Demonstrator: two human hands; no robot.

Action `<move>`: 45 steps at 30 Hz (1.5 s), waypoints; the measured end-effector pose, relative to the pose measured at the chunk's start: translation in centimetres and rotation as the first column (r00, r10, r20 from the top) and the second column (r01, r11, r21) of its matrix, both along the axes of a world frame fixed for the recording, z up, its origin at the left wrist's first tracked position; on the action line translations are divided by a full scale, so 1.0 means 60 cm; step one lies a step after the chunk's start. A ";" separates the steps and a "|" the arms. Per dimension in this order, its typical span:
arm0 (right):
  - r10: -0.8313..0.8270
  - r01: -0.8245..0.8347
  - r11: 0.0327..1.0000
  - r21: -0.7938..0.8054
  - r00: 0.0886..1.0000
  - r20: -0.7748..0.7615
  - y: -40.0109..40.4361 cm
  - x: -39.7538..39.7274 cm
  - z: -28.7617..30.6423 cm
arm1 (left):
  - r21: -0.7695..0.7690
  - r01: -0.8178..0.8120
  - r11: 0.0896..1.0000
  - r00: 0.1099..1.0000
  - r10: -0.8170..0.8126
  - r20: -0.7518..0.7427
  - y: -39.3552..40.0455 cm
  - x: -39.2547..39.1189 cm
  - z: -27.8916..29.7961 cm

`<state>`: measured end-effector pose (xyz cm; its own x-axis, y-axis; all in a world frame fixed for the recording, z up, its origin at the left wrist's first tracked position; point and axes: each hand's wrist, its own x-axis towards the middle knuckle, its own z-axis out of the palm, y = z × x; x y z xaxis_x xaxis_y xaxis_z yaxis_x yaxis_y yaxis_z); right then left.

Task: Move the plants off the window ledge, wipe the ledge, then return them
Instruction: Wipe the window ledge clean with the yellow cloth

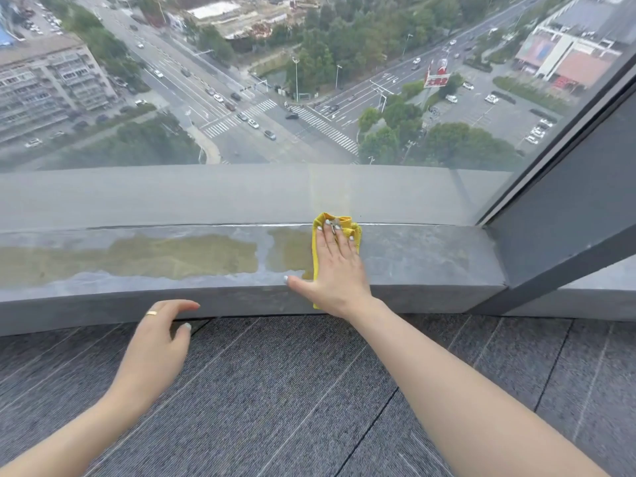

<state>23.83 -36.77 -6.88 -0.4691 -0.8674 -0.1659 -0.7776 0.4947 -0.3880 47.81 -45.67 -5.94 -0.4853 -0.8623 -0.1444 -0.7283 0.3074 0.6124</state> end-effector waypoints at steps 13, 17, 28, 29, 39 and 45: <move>-0.063 0.098 0.983 -0.154 0.974 0.218 0.030 -0.017 0.017 | -0.390 0.408 0.826 0.878 -0.237 0.416 0.028 -0.013 -0.080; -0.225 0.588 0.755 -0.291 0.648 0.727 0.053 -0.047 0.072 | -0.356 0.435 0.827 0.855 -0.256 0.450 0.025 -0.014 -0.096; -0.627 0.680 0.659 -0.321 0.733 0.265 0.208 -0.179 0.044 | -0.376 0.427 0.823 0.865 -0.250 0.434 0.032 -0.023 -0.114; -0.595 0.631 0.734 -0.252 0.776 0.209 0.210 -0.174 0.030 | -0.380 0.427 0.821 0.865 -0.248 0.436 0.033 -0.023 -0.113; -0.215 0.211 0.972 -0.099 0.976 -0.024 0.079 -0.033 -0.021 | -0.448 0.444 0.776 0.862 -0.233 0.451 0.028 -0.015 -0.098; -0.072 0.076 0.991 -0.107 0.997 0.034 -0.027 0.067 -0.021 | -0.478 0.459 0.749 0.860 -0.239 0.450 0.024 -0.011 -0.087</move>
<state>27.88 -38.40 -8.13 -0.5289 -0.8441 -0.0878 -0.7276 0.5043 -0.4651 47.14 -44.22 -11.18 -0.7809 -0.6188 0.0853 -0.6219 0.7830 -0.0129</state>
